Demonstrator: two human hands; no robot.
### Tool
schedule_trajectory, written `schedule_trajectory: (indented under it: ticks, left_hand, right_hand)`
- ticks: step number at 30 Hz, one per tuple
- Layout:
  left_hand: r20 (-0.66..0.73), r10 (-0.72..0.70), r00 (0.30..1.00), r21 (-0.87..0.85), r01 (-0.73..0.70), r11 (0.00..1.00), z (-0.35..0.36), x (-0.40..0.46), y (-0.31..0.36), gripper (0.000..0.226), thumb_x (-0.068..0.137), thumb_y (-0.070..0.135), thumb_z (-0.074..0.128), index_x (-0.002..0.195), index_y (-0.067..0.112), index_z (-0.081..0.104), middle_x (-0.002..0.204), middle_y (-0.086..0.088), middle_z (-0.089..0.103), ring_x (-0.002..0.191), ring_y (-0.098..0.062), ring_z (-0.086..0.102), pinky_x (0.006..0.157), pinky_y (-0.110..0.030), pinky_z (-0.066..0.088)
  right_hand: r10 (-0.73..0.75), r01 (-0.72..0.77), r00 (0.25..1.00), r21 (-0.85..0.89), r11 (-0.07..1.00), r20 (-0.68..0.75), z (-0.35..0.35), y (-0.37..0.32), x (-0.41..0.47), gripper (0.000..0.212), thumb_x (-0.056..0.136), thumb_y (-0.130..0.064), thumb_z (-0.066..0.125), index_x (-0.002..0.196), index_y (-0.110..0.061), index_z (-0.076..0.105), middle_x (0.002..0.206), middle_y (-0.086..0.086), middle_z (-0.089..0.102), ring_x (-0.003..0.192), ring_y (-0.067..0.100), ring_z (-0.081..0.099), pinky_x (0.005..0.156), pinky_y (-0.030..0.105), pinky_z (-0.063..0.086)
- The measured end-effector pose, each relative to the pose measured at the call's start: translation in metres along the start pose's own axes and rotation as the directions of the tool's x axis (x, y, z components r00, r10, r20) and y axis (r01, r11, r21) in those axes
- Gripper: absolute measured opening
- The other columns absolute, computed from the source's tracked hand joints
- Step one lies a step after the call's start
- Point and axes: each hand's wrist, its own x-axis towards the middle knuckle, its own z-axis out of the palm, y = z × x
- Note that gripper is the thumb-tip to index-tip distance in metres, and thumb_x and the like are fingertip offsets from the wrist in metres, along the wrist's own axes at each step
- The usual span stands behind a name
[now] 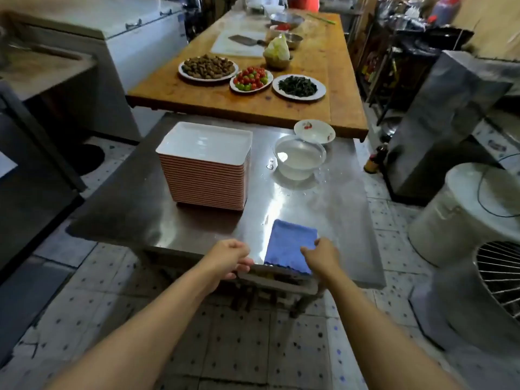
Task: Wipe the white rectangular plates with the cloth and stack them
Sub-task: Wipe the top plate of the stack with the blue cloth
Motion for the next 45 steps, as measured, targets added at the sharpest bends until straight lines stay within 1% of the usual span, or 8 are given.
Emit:
schedule_trajectory:
  ticks: [6, 11, 17, 21, 26, 31, 38, 45]
  left_hand:
    - [-0.051, -0.014, 0.999, 0.061, 0.017, 0.998, 0.01, 0.027, -0.002, 0.011, 0.095, 0.025, 0.051, 0.098, 0.019, 0.059, 0.09, -0.002, 0.071, 0.077, -0.014, 0.065, 0.072, -0.03, 0.044]
    - [-0.078, -0.02, 0.997, 0.059, 0.025, 0.998, 0.015, 0.028, 0.001, 0.009, 0.096, 0.023, 0.05, 0.094, 0.019, 0.058, 0.085, -0.001, 0.07, 0.072, -0.013, 0.062, 0.068, -0.027, 0.04]
    - [-0.113, -0.008, 0.994, 0.036, 0.012, 0.999, 0.015, 0.01, 0.013, 0.01, 0.096, 0.021, 0.049, 0.095, 0.018, 0.059, 0.086, -0.002, 0.069, 0.075, -0.014, 0.061, 0.067, -0.026, 0.041]
    - [-0.142, 0.007, 0.99, -0.031, -0.011, 0.999, 0.013, -0.002, 0.025, 0.011, 0.095, 0.022, 0.051, 0.1, 0.016, 0.058, 0.089, -0.003, 0.068, 0.081, -0.016, 0.062, 0.056, -0.023, 0.037]
    - [-0.106, -0.005, 0.994, -0.246, -0.021, 0.969, 0.0, -0.009, 0.046, 0.022, 0.097, 0.037, 0.047, 0.103, 0.019, 0.058, 0.103, -0.007, 0.067, 0.103, -0.023, 0.06, 0.104, -0.042, 0.035]
    - [-0.084, 0.05, 0.995, -0.525, -0.087, 0.847, -0.031, -0.015, 0.065, 0.013, 0.094, 0.016, 0.051, 0.086, 0.013, 0.062, 0.072, -0.007, 0.066, 0.06, -0.018, 0.062, 0.048, -0.026, 0.051]
    - [-0.218, 0.384, 0.897, -0.128, -0.417, 0.9, -0.106, 0.004, 0.09, 0.046, 0.074, -0.02, 0.057, 0.11, 0.01, 0.061, 0.085, -0.006, 0.063, 0.071, -0.014, 0.06, 0.053, -0.019, 0.051]
    - [-0.129, 0.659, 0.741, 0.516, -0.517, 0.683, -0.175, 0.042, 0.115, 0.012, 0.071, 0.026, 0.075, 0.072, 0.027, 0.063, 0.073, 0.004, 0.066, 0.07, -0.012, 0.06, 0.064, -0.026, 0.049]
  right_hand:
    - [0.123, -0.139, 0.986, -0.153, 0.978, -0.109, 0.022, 0.001, 0.032, 0.056, 0.082, -0.028, 0.065, 0.127, -0.006, 0.04, 0.127, 0.017, 0.052, 0.113, 0.035, 0.053, 0.094, 0.039, 0.044]
    - [0.192, -0.21, 0.976, -0.197, 0.958, -0.105, 0.027, -0.003, 0.044, 0.027, 0.089, -0.019, 0.056, 0.115, -0.009, 0.056, 0.117, 0.011, 0.062, 0.107, 0.029, 0.058, 0.096, 0.035, 0.043]
    - [-0.053, 0.044, 0.998, 0.191, 0.981, 0.041, 0.007, -0.022, 0.03, 0.018, 0.087, -0.006, 0.052, 0.07, -0.009, 0.048, 0.074, 0.007, 0.051, 0.08, 0.029, 0.053, 0.061, 0.026, 0.038]
    - [-0.2, 0.152, 0.975, 0.355, 0.922, 0.102, -0.029, -0.055, 0.005, 0.008, 0.08, 0.003, 0.051, 0.081, -0.004, 0.051, 0.078, 0.016, 0.054, 0.077, 0.031, 0.056, 0.065, 0.039, 0.052]
    - [-0.402, 0.233, 0.898, 0.581, 0.78, 0.18, -0.062, -0.101, -0.027, 0.031, 0.078, 0.003, 0.062, 0.097, -0.018, 0.05, 0.083, 0.001, 0.059, 0.072, 0.012, 0.059, 0.047, 0.018, 0.047]
    - [-0.553, 0.421, 0.824, 0.519, 0.744, 0.125, -0.06, -0.131, -0.04, 0.083, 0.079, 0.002, 0.064, 0.138, -0.041, 0.025, 0.09, -0.011, 0.05, 0.078, 0.006, 0.055, 0.049, 0.014, 0.046]
    - [-0.613, 0.589, 0.784, 0.199, 0.784, 0.098, -0.031, -0.178, -0.044, 0.03, 0.073, -0.01, 0.074, 0.099, -0.022, 0.066, 0.089, -0.006, 0.064, 0.083, 0.01, 0.063, 0.052, 0.009, 0.048]
    - [-0.498, 0.491, 0.866, 0.226, 0.841, -0.029, 0.008, -0.227, -0.04, 0.015, 0.08, -0.014, 0.065, 0.073, -0.003, 0.059, 0.071, 0.017, 0.059, 0.063, 0.014, 0.057, 0.057, 0.024, 0.048]
